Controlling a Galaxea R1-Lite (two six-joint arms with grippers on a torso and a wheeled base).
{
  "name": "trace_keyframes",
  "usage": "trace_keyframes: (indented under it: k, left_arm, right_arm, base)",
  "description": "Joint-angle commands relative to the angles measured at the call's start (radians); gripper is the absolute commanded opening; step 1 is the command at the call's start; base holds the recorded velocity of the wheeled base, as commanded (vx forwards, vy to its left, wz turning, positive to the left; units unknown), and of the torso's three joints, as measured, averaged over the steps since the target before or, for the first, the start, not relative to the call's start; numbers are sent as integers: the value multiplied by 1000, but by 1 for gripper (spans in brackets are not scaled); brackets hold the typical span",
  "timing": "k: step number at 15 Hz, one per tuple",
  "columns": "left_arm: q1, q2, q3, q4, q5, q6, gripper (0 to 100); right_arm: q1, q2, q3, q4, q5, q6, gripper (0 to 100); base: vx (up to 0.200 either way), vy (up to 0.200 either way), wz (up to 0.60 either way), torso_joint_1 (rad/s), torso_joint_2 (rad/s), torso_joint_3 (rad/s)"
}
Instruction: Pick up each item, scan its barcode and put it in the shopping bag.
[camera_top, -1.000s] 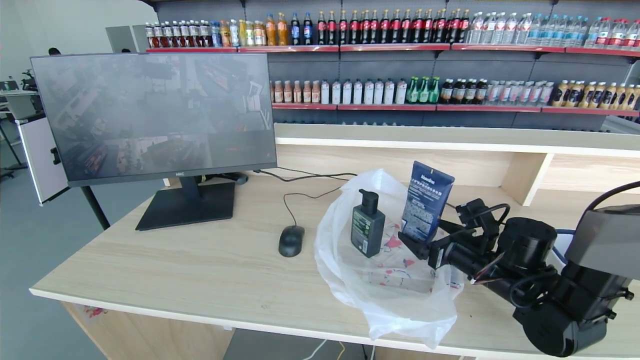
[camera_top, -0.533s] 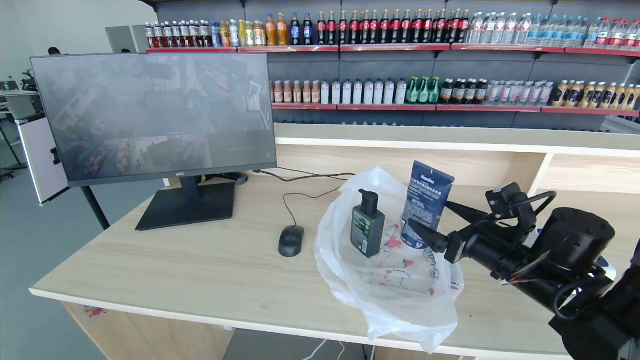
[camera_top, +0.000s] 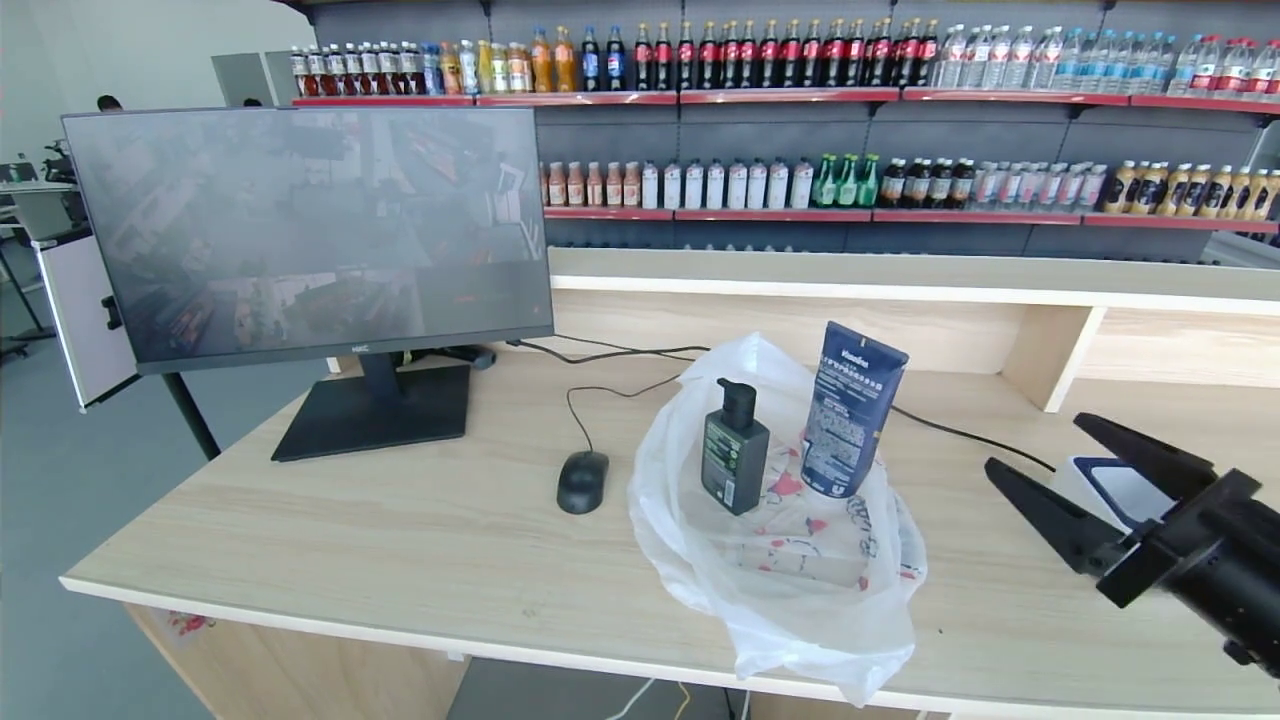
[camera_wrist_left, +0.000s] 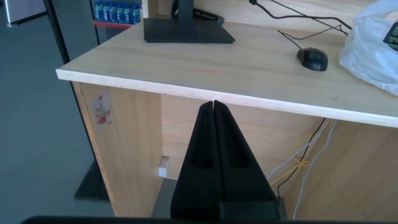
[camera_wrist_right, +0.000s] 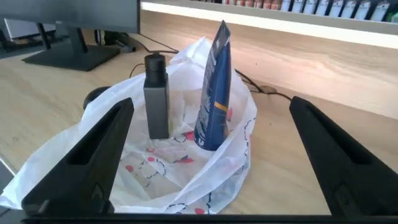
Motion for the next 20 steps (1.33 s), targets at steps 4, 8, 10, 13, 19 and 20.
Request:
trace_keyframes:
  k: [4, 8, 10, 13, 19, 20]
  left_arm:
    - [0, 0, -1, 0, 0, 1, 0]
    - [0, 0, -1, 0, 0, -5, 0]
    - [2, 0, -1, 0, 0, -5, 0]
    - [0, 0, -1, 0, 0, -3, 0]
    - [0, 0, -1, 0, 0, -3, 0]
    - [0, 0, -1, 0, 0, -2, 0]
  right_arm:
    - [-185, -656, 26, 616, -1, -111, 100]
    - [-199, -1108, 26, 1204, -7, -153, 100]
    - [-207, -1380, 20, 1541, -121, -165, 100]
    - [-207, -1361, 24, 1541, -210, -108, 100]
    - [-230, -1288, 24, 1541, -251, 13, 100]
    - [-190, -1285, 26, 1543, -249, -1, 100]
  base:
    - [0, 0, 0, 0, 0, 0]
    - [0, 0, 0, 0, 0, 0]
    - [0, 0, 0, 0, 0, 0]
    - [0, 0, 0, 0, 0, 0]
    - [0, 0, 0, 0, 0, 0]
    - [0, 0, 0, 0, 0, 0]
